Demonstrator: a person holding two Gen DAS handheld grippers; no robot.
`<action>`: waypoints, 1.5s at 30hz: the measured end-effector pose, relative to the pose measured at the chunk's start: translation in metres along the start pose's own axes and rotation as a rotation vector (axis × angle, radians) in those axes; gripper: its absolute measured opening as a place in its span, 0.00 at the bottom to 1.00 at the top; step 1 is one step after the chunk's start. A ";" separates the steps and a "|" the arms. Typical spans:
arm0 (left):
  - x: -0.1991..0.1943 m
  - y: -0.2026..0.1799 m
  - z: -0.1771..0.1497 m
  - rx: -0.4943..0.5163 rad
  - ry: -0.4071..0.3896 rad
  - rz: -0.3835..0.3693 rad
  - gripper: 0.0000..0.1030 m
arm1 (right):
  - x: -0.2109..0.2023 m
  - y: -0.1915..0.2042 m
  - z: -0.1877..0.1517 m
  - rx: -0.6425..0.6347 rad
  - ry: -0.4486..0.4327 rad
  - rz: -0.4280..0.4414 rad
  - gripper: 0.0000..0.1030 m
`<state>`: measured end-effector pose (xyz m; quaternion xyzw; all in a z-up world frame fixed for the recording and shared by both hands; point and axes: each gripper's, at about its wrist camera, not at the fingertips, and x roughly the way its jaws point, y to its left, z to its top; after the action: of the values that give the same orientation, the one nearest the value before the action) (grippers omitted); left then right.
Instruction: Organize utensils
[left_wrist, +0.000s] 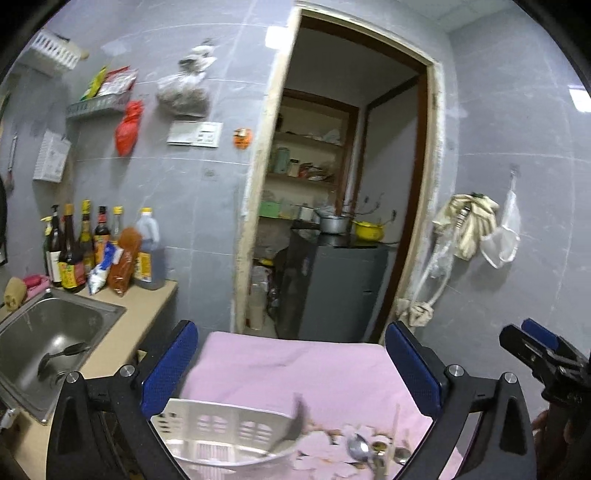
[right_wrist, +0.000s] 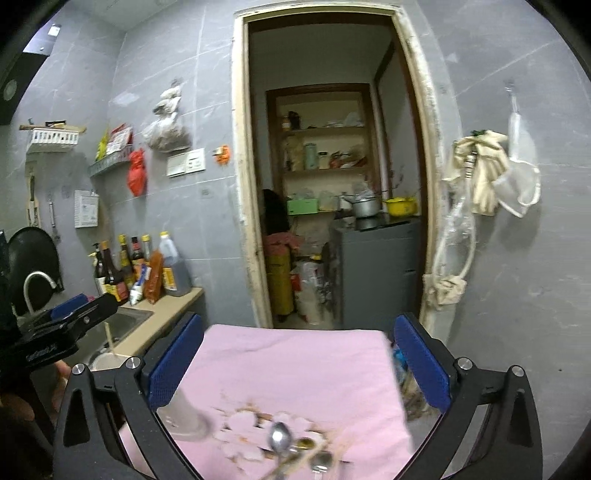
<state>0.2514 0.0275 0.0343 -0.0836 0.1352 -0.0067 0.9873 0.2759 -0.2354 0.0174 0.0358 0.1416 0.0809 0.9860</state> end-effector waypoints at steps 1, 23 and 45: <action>0.001 -0.009 -0.004 0.007 0.003 -0.009 0.99 | -0.001 -0.006 0.000 0.001 0.001 -0.007 0.98; 0.077 -0.092 -0.117 0.045 0.247 -0.072 0.99 | 0.063 -0.105 -0.121 0.102 0.311 -0.042 0.98; 0.171 -0.067 -0.183 -0.023 0.545 -0.114 0.60 | 0.123 -0.058 -0.210 0.077 0.591 0.097 0.34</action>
<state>0.3673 -0.0746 -0.1740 -0.0974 0.3910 -0.0830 0.9115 0.3412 -0.2618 -0.2229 0.0549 0.4236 0.1291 0.8949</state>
